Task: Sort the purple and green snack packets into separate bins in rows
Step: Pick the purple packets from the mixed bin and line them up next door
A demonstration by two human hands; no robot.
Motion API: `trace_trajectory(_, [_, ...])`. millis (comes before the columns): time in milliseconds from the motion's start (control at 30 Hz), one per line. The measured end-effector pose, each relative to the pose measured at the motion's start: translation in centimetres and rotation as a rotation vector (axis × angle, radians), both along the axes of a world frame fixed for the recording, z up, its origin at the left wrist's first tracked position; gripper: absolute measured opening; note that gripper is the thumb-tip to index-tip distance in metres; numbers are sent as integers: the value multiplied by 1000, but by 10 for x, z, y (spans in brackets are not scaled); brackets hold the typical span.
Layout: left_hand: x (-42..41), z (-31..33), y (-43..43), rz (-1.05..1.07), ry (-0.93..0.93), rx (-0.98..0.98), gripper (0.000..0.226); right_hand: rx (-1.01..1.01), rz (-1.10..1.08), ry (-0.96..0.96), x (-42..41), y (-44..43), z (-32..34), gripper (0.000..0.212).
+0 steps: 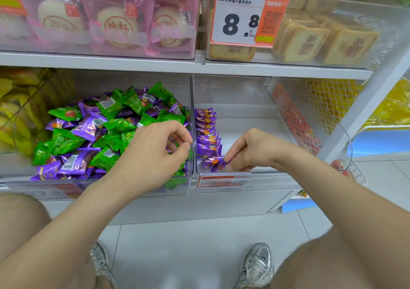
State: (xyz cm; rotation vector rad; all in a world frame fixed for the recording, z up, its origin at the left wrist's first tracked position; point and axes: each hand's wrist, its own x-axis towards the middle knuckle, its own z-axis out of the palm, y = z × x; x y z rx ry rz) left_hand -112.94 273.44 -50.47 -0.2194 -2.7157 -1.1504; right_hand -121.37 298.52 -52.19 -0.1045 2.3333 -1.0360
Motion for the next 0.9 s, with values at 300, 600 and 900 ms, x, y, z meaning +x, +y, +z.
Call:
trace_trajectory(300, [-2,-1,1,5,9,-3,15,55,101,151,-5,3,0,10])
trace_trajectory(600, [-3,-2,0,-1,7,-6,15,228,208,307,-2,-14,-9,4])
trace_trajectory(900, [-2,-1,0,-3,6,-19,15,316,296,432,-8,-16,-15,25])
